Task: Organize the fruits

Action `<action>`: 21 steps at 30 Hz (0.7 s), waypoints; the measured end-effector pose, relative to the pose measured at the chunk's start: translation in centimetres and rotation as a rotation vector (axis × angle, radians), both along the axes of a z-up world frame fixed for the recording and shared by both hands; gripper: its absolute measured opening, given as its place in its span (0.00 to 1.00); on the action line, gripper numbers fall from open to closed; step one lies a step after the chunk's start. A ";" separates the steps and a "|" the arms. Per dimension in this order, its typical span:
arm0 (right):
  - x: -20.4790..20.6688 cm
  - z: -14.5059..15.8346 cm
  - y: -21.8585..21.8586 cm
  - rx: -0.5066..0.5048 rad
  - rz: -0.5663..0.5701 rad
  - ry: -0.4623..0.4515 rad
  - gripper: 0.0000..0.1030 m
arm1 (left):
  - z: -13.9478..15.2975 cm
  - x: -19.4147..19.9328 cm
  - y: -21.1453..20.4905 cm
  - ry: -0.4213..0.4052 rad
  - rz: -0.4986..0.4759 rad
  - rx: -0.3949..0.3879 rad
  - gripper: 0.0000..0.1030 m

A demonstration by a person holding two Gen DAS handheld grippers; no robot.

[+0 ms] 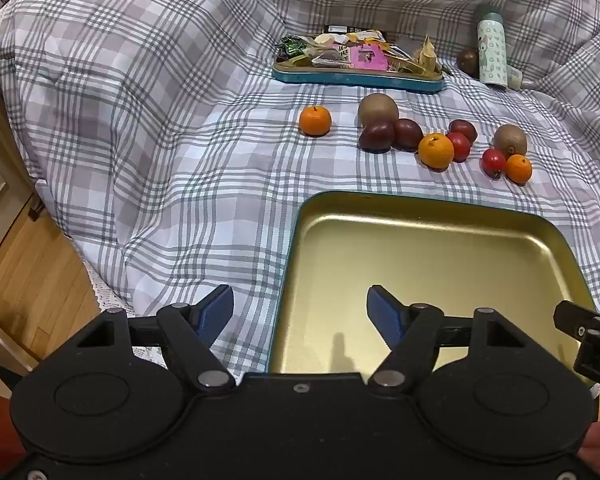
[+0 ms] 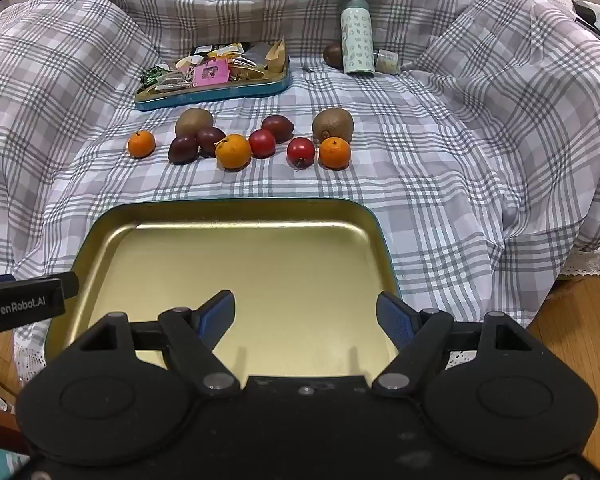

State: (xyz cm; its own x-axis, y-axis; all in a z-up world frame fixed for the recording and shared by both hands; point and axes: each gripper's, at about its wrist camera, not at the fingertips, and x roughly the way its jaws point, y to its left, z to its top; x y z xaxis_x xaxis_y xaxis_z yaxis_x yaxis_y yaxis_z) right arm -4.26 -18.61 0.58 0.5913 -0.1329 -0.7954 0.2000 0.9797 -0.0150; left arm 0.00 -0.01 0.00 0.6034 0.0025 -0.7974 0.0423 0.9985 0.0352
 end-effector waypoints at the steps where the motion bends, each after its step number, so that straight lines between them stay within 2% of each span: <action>1: 0.0 0.0 0.0 0.001 0.000 0.001 0.79 | 0.0 0.0 0.0 0.000 0.000 -0.001 0.72; 21: 0.2 -0.4 0.1 0.006 -0.002 0.026 0.79 | 0.0 0.0 -0.1 0.005 -0.021 0.010 0.72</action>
State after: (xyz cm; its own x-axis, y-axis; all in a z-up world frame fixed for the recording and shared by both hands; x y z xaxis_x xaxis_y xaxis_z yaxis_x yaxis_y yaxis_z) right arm -4.08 -18.56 0.16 0.5704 -0.1294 -0.8111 0.2017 0.9793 -0.0144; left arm -0.03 -0.16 0.04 0.5995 -0.0025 -0.8003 0.0637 0.9970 0.0447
